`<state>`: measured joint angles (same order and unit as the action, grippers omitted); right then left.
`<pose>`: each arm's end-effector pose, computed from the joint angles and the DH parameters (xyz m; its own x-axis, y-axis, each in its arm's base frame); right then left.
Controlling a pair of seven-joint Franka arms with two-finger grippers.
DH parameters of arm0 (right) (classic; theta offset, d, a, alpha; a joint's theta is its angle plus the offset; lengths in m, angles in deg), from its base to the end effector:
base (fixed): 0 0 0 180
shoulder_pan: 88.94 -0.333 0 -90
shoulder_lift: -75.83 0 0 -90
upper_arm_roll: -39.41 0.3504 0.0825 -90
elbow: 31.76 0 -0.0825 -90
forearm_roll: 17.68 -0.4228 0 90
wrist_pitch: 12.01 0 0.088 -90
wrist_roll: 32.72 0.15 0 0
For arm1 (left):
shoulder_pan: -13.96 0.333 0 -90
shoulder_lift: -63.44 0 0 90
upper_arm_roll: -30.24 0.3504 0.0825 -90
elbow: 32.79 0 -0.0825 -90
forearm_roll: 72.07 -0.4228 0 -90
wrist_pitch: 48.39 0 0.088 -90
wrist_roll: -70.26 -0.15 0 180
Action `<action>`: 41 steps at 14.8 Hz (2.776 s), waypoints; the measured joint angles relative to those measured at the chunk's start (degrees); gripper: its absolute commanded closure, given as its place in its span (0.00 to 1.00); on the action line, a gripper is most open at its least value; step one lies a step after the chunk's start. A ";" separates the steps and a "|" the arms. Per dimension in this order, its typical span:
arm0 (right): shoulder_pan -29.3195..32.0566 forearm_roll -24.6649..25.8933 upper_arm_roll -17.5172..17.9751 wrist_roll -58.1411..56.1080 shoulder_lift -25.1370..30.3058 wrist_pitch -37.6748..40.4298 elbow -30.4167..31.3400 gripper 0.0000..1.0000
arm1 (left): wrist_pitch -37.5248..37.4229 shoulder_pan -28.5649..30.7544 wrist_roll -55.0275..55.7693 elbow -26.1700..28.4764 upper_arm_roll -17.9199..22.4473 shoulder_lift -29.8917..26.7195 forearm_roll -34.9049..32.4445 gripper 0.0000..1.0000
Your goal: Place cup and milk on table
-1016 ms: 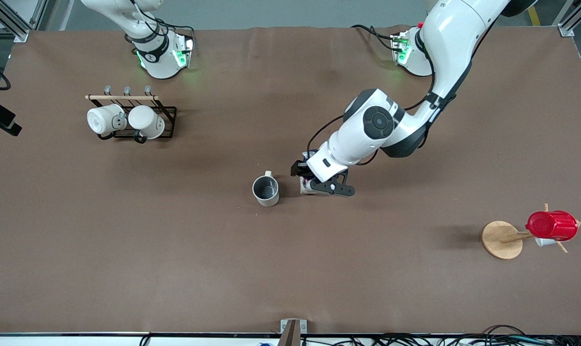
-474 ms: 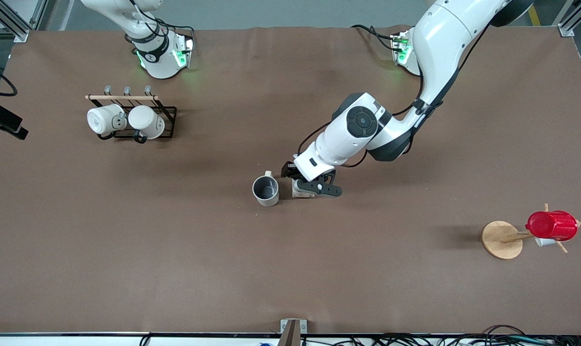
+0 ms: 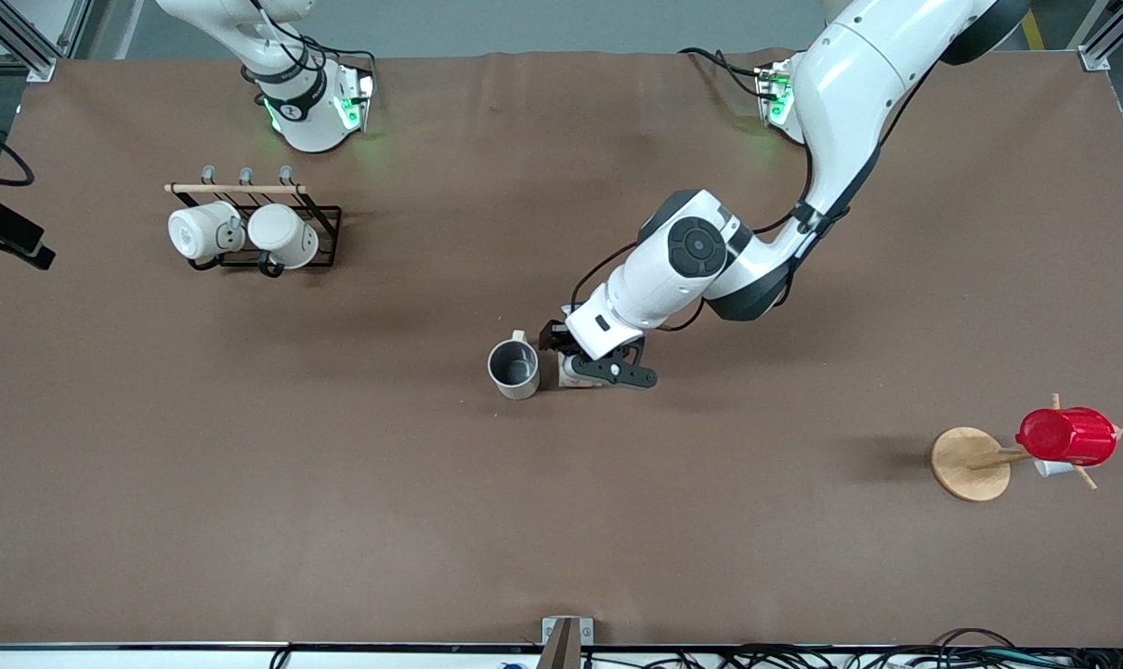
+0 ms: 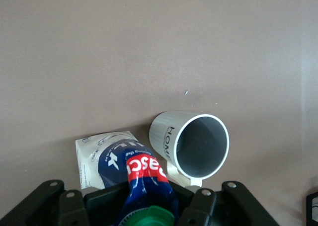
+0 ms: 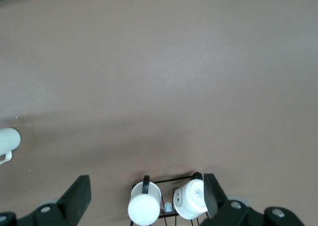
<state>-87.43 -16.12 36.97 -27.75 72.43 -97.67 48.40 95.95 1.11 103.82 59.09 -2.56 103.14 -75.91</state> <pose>0.6058 -0.0452 0.6607 0.9868 -0.1568 0.0392 -0.1579 -0.9871 0.0263 0.5951 -0.5128 0.2731 0.9935 -0.0729 0.0873 -0.1027 -0.9055 0.4118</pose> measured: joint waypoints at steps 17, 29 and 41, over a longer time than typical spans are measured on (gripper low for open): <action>0.01 -0.31 0.12 0.00 -0.05 0.12 2.26 0.00 | 1.11 -0.14 0.26 -1.55 0.23 0.94 -1.53 0.00; 0.02 -0.37 0.11 0.00 -0.05 0.13 2.28 0.00 | -28.12 1.68 -11.87 -2.37 8.72 -18.82 -1.92 0.00; 0.03 -0.39 0.09 0.00 -0.06 0.13 2.30 0.00 | -39.76 2.15 -26.34 1.82 29.52 -36.08 2.36 0.00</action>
<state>-87.40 -16.51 37.06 -27.75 72.37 -97.55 50.69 56.19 3.26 77.48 60.91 26.96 67.06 -73.56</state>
